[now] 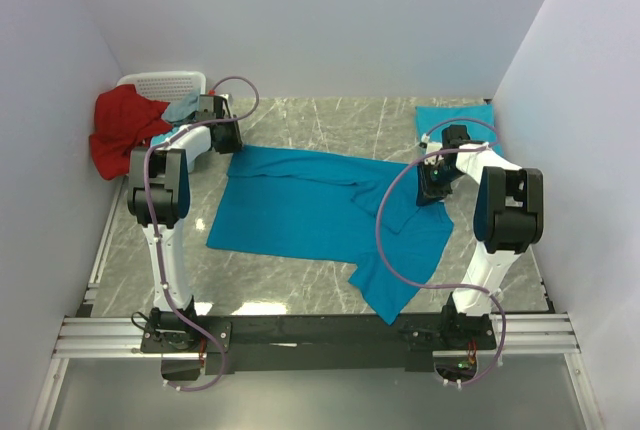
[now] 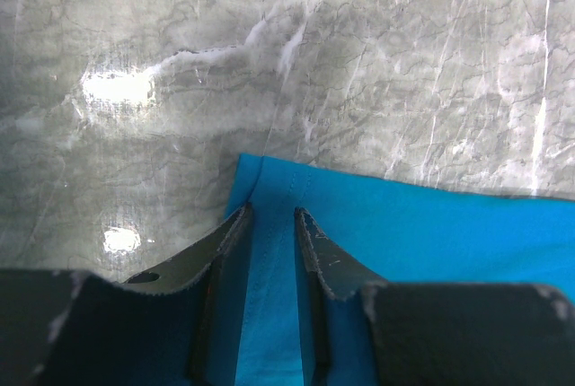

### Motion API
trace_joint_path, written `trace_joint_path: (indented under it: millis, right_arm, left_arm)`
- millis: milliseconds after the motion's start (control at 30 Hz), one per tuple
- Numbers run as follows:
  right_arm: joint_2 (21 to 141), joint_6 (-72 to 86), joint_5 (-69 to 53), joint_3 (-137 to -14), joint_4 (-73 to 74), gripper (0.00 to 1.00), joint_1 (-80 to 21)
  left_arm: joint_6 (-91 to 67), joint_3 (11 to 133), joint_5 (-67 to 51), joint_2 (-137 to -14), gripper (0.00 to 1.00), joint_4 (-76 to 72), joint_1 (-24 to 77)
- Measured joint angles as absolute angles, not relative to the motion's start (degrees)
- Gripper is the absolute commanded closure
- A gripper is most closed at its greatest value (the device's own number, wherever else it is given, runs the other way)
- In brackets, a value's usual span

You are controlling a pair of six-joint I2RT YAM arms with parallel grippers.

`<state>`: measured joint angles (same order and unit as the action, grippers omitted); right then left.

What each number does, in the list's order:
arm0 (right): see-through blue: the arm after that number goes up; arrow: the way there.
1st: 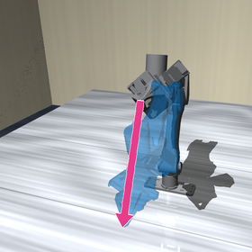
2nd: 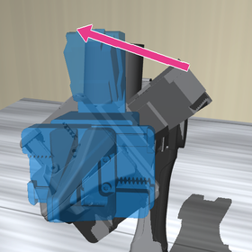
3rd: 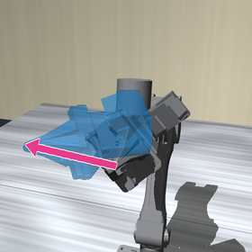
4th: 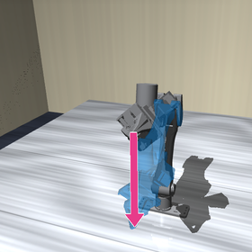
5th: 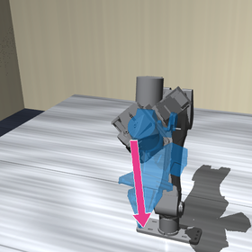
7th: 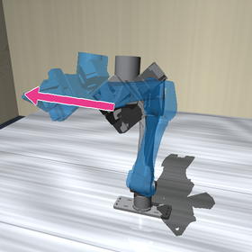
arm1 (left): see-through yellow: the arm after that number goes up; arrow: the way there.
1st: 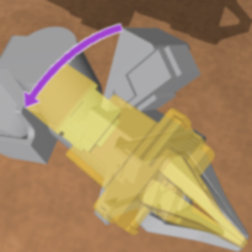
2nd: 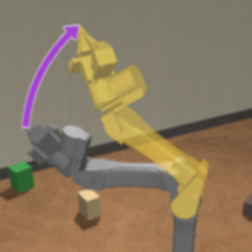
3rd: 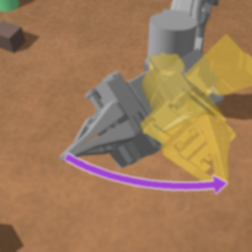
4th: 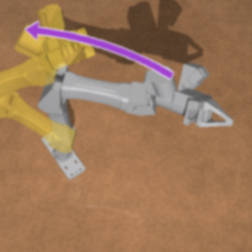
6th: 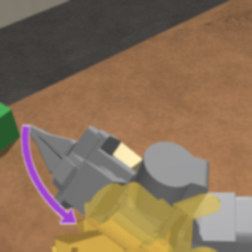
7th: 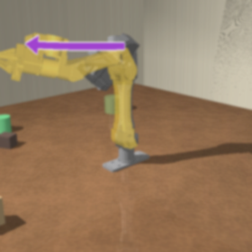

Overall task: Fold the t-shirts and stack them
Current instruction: Fold the tshirt

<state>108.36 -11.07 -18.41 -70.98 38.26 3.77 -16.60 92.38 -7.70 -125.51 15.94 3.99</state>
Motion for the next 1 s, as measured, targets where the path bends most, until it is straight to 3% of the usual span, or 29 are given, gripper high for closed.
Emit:
trace_joint_path:
  millis: [300,500,733,1000]
  right_arm:
    - [108.03,-11.14,-17.91,-70.98,37.6,0.72,3.77]
    - [108.03,-11.16,-17.45,-70.96,37.43,0.8,3.73]
    - [107.92,-11.22,-17.06,-70.96,37.26,0.98,3.64]
    - [105.21,-11.75,-16.51,-70.81,37.32,1.0,4.01]
  left_arm:
    - [-16.6,92.38,-7.73,-125.51,0.68,15.94,3.99]
    - [-16.6,92.38,-7.73,-125.51,0.68,15.94,3.99]
    - [-16.58,92.38,-7.7,-125.51,0.68,15.94,3.99]
    - [-16.58,92.38,-7.7,-125.51,0.69,15.94,3.99]
